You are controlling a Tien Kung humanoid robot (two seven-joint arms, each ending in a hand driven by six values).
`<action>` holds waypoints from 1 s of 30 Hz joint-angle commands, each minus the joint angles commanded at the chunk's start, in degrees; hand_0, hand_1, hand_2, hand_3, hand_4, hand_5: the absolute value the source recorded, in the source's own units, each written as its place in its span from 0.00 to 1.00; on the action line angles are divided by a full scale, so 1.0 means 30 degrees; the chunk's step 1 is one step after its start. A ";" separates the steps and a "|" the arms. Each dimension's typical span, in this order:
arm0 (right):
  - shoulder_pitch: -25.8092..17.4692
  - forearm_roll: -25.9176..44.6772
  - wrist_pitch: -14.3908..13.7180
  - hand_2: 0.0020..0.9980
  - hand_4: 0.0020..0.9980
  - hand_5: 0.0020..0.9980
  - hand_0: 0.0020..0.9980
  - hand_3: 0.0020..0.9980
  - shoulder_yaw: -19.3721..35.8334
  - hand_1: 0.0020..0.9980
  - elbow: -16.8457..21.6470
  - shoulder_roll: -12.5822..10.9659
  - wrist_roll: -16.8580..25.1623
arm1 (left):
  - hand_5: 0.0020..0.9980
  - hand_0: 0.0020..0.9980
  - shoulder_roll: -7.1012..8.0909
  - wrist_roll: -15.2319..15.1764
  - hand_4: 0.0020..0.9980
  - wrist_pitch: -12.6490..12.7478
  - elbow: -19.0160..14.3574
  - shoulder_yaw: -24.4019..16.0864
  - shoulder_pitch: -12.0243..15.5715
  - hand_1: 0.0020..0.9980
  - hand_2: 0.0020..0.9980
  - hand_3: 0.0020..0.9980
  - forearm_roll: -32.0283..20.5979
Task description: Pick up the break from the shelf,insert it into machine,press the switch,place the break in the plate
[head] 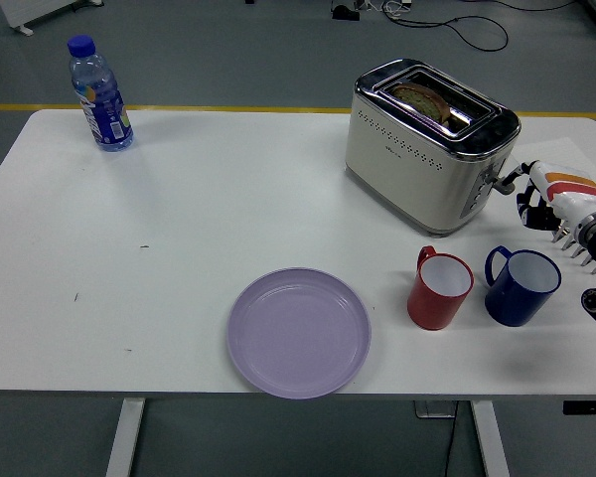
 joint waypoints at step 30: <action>-0.0419 -0.0567 0.0272 0.38 0.36 0.00 0.22 0.63 0.1832 0.25 -0.0178 -0.0587 -0.0394 | 0.93 0.61 0.0000 0.0026 0.31 -0.0025 0.0000 -0.0001 0.0000 0.47 0.44 0.57 0.0034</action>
